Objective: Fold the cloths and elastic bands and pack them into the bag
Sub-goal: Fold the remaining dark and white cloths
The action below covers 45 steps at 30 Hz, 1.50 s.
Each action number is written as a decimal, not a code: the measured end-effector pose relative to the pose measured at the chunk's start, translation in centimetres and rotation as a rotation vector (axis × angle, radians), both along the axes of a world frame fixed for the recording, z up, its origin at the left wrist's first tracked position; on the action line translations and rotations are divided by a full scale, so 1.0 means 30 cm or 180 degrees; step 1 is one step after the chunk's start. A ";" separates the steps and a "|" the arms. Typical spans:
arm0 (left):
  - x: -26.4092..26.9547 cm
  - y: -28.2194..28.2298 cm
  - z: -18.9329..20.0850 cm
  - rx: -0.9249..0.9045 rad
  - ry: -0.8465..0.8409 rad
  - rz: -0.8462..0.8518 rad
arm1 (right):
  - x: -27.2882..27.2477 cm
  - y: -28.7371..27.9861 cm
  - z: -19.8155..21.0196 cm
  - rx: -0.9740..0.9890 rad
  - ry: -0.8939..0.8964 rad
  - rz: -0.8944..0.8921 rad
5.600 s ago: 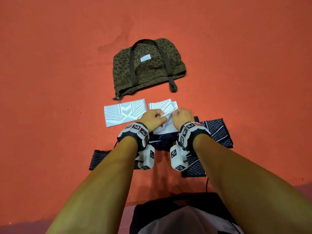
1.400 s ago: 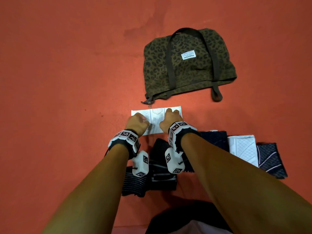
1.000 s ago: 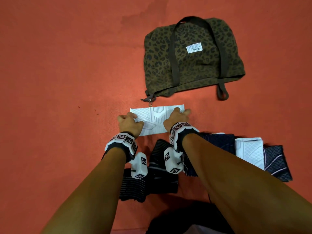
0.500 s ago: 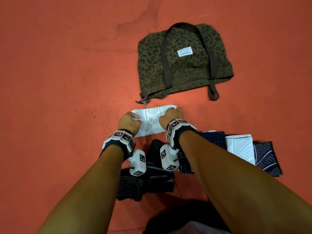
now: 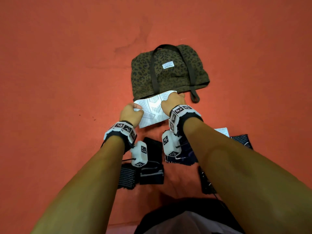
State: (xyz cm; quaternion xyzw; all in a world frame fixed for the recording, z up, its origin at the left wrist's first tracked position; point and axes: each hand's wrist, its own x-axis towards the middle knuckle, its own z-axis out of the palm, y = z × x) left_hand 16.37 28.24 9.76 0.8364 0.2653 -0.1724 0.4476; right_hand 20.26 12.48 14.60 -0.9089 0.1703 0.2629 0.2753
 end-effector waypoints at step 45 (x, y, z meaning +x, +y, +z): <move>-0.216 -0.234 0.096 0.0129 0.0068 -0.0255 | -0.325 -0.295 -0.002 0.0697 0.0528 0.0502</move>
